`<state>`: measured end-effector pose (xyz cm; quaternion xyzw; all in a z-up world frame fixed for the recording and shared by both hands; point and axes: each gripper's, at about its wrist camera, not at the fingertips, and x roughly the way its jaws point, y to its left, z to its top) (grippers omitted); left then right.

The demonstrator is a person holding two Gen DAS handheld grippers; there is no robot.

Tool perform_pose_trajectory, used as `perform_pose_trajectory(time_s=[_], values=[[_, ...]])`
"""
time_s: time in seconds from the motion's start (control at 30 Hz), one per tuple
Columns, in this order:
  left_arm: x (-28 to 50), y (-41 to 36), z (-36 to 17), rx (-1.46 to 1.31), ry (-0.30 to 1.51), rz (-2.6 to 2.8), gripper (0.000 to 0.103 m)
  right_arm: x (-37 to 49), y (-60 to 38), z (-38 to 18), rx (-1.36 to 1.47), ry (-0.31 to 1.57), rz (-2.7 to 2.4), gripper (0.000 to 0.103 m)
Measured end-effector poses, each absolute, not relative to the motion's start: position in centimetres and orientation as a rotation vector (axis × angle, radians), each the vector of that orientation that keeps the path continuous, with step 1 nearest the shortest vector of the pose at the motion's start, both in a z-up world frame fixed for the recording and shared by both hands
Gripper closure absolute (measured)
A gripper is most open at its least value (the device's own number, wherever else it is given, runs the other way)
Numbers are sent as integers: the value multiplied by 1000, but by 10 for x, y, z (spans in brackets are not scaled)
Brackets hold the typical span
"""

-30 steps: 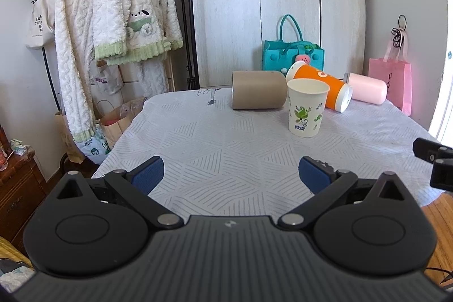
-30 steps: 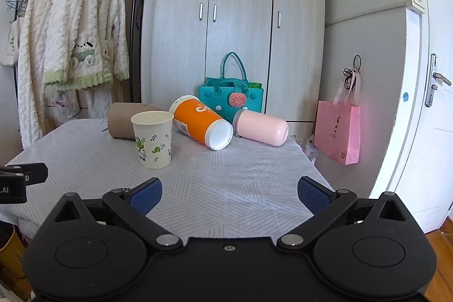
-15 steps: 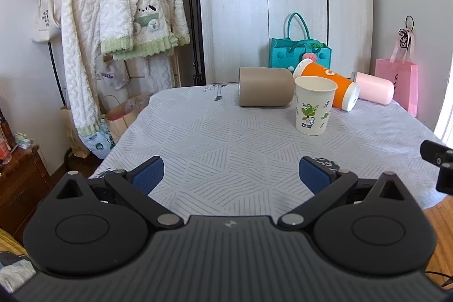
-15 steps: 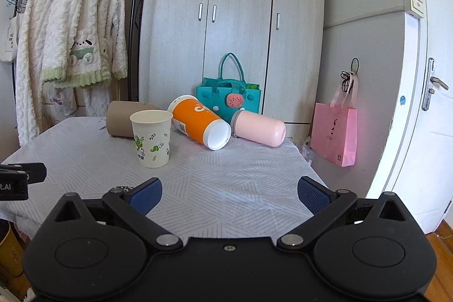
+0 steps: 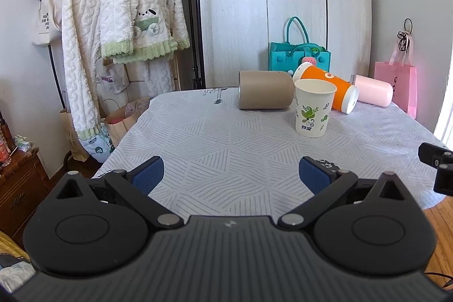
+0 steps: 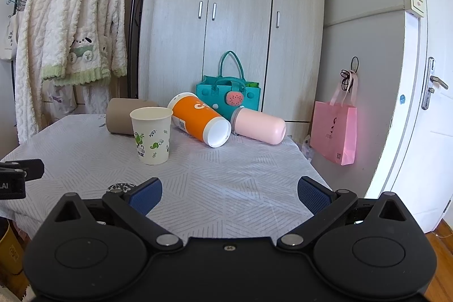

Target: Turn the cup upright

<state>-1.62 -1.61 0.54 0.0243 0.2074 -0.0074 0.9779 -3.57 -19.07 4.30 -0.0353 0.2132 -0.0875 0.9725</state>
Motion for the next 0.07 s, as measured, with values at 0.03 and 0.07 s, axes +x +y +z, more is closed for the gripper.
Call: perform_pose_trajectory(time_s=[0.03,0.07], values=[[-16,-16,6,51,418,-13,0,-36,-191,43,-71,431,-178,0],[-16,-16,6,54,415,-14,0,-36,-191,43,-71,432,-178,0]])
